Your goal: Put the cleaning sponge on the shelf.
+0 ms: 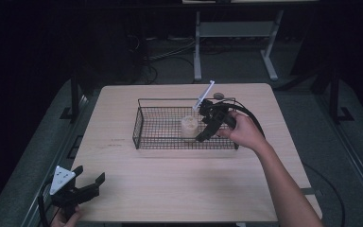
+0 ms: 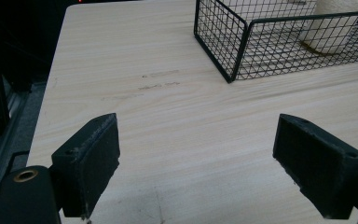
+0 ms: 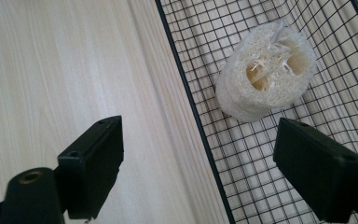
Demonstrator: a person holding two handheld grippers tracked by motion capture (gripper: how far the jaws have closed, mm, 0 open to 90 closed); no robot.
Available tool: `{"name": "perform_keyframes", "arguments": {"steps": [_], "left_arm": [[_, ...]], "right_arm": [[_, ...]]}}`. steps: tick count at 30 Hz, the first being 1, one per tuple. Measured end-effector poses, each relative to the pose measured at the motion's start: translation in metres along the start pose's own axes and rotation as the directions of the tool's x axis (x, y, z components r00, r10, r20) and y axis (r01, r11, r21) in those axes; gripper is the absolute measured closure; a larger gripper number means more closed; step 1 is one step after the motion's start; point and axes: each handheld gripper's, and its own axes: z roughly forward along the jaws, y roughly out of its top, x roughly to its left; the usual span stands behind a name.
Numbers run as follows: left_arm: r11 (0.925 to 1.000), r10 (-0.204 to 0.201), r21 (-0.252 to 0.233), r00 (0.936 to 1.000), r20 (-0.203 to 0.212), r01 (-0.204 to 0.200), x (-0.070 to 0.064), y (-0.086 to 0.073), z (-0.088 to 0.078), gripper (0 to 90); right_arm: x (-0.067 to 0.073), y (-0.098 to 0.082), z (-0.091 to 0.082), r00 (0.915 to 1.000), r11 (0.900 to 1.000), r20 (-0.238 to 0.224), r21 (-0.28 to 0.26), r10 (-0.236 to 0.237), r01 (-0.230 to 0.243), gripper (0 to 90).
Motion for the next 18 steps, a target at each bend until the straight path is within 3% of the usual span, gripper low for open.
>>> {"name": "perform_keyframes", "arguments": {"steps": [8, 18], "left_arm": [[1.0000, 0.009, 0.003, 0.9999, 0.007, -0.009, -0.002, 0.000, 0.001, 13.8], [1.0000, 0.003, -0.001, 1.0000, -0.002, -0.003, -0.001, 0.000, 0.000, 13.8]], "right_arm": [[0.005, -0.007, 0.005, 0.9999, 1.000, -0.003, 0.000, 0.015, -0.015, 15.4], [0.013, -0.012, 0.011, 1.0000, 1.000, -0.005, 0.000, -0.006, 0.006, 15.4]]}}
